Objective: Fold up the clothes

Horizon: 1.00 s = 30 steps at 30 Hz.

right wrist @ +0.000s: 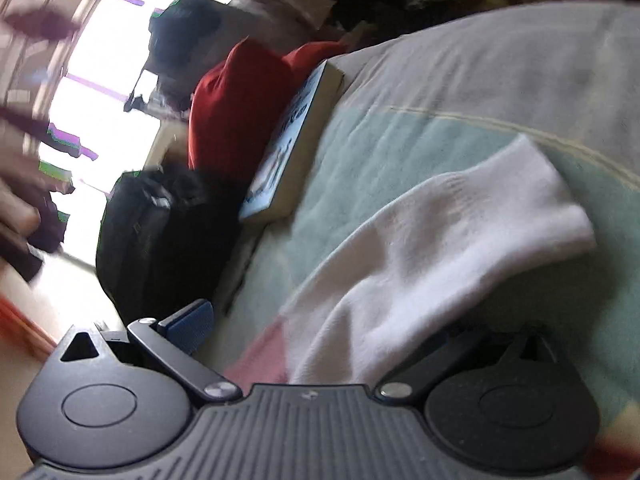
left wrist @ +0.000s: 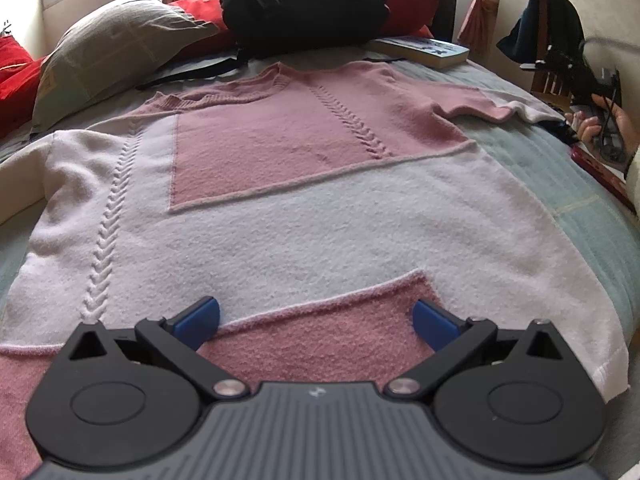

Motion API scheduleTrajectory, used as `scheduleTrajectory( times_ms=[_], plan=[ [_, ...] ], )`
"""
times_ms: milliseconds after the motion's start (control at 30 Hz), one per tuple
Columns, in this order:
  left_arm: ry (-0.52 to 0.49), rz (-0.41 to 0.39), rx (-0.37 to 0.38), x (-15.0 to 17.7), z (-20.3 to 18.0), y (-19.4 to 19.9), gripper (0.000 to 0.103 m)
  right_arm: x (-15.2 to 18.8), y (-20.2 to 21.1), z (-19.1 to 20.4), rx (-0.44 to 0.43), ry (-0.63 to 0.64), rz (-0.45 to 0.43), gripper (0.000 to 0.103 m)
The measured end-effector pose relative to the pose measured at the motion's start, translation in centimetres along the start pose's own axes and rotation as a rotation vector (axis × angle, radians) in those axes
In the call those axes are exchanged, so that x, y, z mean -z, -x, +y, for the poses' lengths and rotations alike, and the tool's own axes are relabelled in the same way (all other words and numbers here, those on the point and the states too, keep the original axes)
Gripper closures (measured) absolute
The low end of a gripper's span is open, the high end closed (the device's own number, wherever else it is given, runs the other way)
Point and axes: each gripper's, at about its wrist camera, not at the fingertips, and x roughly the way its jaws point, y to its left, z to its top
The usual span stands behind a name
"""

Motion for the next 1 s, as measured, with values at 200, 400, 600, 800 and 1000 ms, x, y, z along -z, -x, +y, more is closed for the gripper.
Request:
scheduleTrajectory(
  times_ms=[200, 400, 600, 800, 1000],
  plan=[
    [0.001, -0.001, -0.003, 0.1, 0.1, 0.1, 0.001, -1.7, -1.2, -0.7, 0.018, -0.018, -0.071, 0.01],
    [0.001, -0.008, -0.002, 0.4, 0.1, 0.2, 0.001, -1.7, -0.9, -2.2, 0.112, -0.063, -0.094, 0.072],
    [0.002, -0.008, 0.0, 0.5, 0.1, 0.4, 0.001, -2.3, -0.8, -3.2, 0.141, -0.146, -0.08, 0.098],
    [0.0, -0.006, 0.001, 0.5, 0.1, 0.4, 0.001, -3.5, -0.8, -0.1, 0.235, 0.028, -0.06, 0.098],
    [-0.002, -0.005, 0.001, 0.5, 0.1, 0.3, 0.001, -4.8, 0.2, 0.9, 0.285, 0.129, -0.06, 0.097]
  ],
)
